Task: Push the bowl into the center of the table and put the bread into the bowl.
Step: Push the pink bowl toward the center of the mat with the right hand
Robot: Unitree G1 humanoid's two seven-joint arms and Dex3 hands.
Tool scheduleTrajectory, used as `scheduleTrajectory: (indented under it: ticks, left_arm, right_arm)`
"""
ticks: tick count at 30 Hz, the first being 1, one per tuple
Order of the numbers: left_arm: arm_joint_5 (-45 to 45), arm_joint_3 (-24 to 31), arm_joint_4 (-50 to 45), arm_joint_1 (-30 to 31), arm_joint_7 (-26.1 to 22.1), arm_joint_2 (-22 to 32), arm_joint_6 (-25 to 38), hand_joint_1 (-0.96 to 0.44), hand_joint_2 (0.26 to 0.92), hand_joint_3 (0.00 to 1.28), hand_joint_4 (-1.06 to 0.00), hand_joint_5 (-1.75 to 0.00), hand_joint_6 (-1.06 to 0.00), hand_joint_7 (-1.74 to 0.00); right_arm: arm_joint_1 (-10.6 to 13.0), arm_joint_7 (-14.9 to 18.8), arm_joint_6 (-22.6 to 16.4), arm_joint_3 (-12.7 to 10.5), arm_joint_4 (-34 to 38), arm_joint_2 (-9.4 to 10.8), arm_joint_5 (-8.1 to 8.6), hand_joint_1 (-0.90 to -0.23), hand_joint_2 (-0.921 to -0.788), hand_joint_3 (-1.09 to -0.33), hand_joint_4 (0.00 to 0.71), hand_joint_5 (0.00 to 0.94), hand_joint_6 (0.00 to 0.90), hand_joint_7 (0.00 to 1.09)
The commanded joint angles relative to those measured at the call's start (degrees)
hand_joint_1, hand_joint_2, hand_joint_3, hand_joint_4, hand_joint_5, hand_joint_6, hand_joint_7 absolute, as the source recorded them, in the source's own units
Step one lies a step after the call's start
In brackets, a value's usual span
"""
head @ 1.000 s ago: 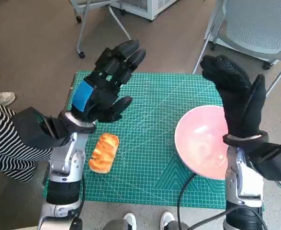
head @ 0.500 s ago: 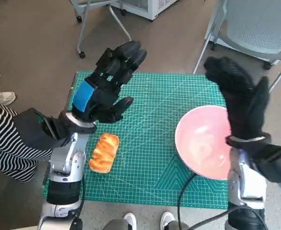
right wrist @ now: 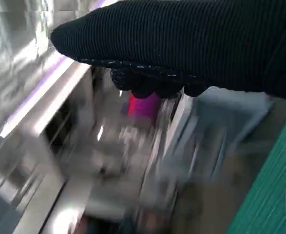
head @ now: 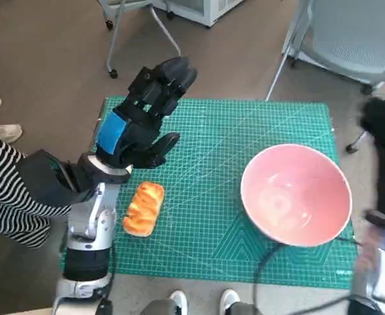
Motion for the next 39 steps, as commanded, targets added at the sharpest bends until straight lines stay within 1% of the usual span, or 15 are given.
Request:
scheduleTrajectory:
  ticks: [1,3,5,7,8,9,15,17,24,25,27,29,33,37,39]
  left_arm:
    - [0.08,-0.11,-0.2,0.54,0.45,-0.51,-0.36,-0.58,0.74,0.6,0.0,-0.25,0.0,-0.61]
    - [0.21,-0.13,-0.21,0.5,0.51,-0.5,-0.38,-0.58,0.741,0.59,0.0,-0.25,0.0,-0.61]
    - [0.22,-0.08,-0.15,0.4,0.53,-0.45,-0.3,-0.58,0.743,0.59,0.0,-0.25,0.0,-0.61]
    - [0.24,-0.02,0.1,0.25,0.45,-0.39,-0.36,-0.58,0.744,0.59,0.0,-0.25,0.0,-0.61]
    - [0.29,-0.01,0.25,0.17,0.39,-0.36,-0.44,-0.58,0.744,0.59,0.0,-0.25,0.0,-0.61]
    - [0.31,0.02,0.36,0.12,0.34,-0.31,-0.48,-0.58,0.746,0.58,0.0,-0.25,0.0,-0.61]
    - [0.02,0.3,1.34,-0.41,-0.26,-0.09,-0.74,-0.59,0.751,0.58,0.0,-0.25,0.0,-0.61]
    - [-0.03,0.36,1.62,-0.52,-0.46,-0.05,-0.86,-0.59,0.752,0.57,0.0,-0.25,0.0,-0.61]
    - [0.0,0.45,1.82,-0.6,-0.66,-0.09,-0.96,-0.59,0.757,0.57,0.0,-0.25,0.0,-0.61]
    - [-0.13,0.58,1.93,-0.71,-0.9,0.11,-0.92,-0.59,0.758,0.56,0.0,-0.25,0.0,-0.61]
    - [-0.36,0.75,1.98,-0.81,-1.26,0.42,-0.71,-0.59,0.761,0.56,0.0,-0.25,0.0,-0.61]
    - [-0.49,0.85,1.98,-0.84,-1.45,0.57,-0.58,-0.59,0.763,0.56,0.0,-0.26,0.0,-0.61]
    - [-0.58,1.06,1.6,-0.66,-1.6,0.86,-0.31,-0.59,0.766,0.55,0.0,-0.26,0.0,-0.61]
    - [-0.7,1.29,1.14,-0.38,-1.64,1.13,-0.04,-0.59,0.769,0.55,0.0,-0.26,0.0,-0.61]
    - [-0.84,1.45,0.76,-0.19,-1.69,1.35,0.16,-0.59,0.771,0.55,0.0,-0.26,0.0,-0.61]
  right_arm:
    - [3.16,-2.74,-2.31,-2.51,4.21,-0.27,-2.12,-0.655,-0.921,-0.774,0.16,0.0,0.001,0.6]
    - [3.68,-3.41,-4.06,-3.49,7.34,-0.42,-2.41,-0.656,-0.921,-0.78,0.155,0.0,0.0,0.6]
    - [3.94,-3.75,-5.53,-4.24,10.53,-0.39,-2.3,-0.654,-0.921,-0.78,0.154,0.0,-0.001,0.6]
    - [4.05,-3.81,-6.6,-4.79,13.6,-0.33,-1.93,-0.654,-0.921,-0.777,0.153,0.0,-0.001,0.59]
    - [4.11,-3.72,-7.12,-5.03,15.6,-0.26,-1.72,-0.641,-0.921,-0.781,0.147,0.0,-0.001,0.57]
    - [4.13,-3.66,-7.57,-5.15,17.03,-0.22,-1.6,-0.647,-0.921,-0.774,0.15,0.004,0.006,0.56]
    - [2.63,-3.4,-11.1,-5.55,27.88,0.06,-1.23,-0.622,-0.921,-0.763,0.16,0.01,0.013,0.55]
    - [1.83,-3.37,-12.21,-5.42,31.64,0.03,-1.31,-0.605,-0.921,-0.776,0.16,0.01,0.013,0.54]
    - [0.67,-3.09,-14.91,-5.06,35.57,-0.55,-1.0,-0.593,-0.921,-0.787,0.162,0.009,0.018,0.53]
    - [-0.45,-3.66,-14.56,-4.54,38.88,0.43,-1.4,-0.593,-0.921,-0.787,0.162,0.009,0.019,0.53]
    - [-2.71,-4.28,-14.09,-3.49,44.78,2.34,-1.9,-0.562,-0.921,-0.838,0.171,0.008,0.038,0.5]
    - [-3.92,-4.27,-14.47,-3.02,47.59,3.01,-1.94,-0.552,-0.921,-0.861,0.176,0.008,0.049,0.49]
    - [-6.28,-2.37,-14.93,-2.56,51.54,4.57,-0.56,-0.554,-0.921,-0.878,0.178,0.006,0.058,0.47]
    - [-8.19,-0.63,-15.25,-2.24,54.16,5.87,0.49,-0.562,-0.921,-0.876,0.182,0.007,0.081,0.47]
    - [-9.32,0.83,-15.15,-1.93,55.14,6.92,1.25,-0.563,-0.921,-0.875,0.185,0.008,0.09,0.47]
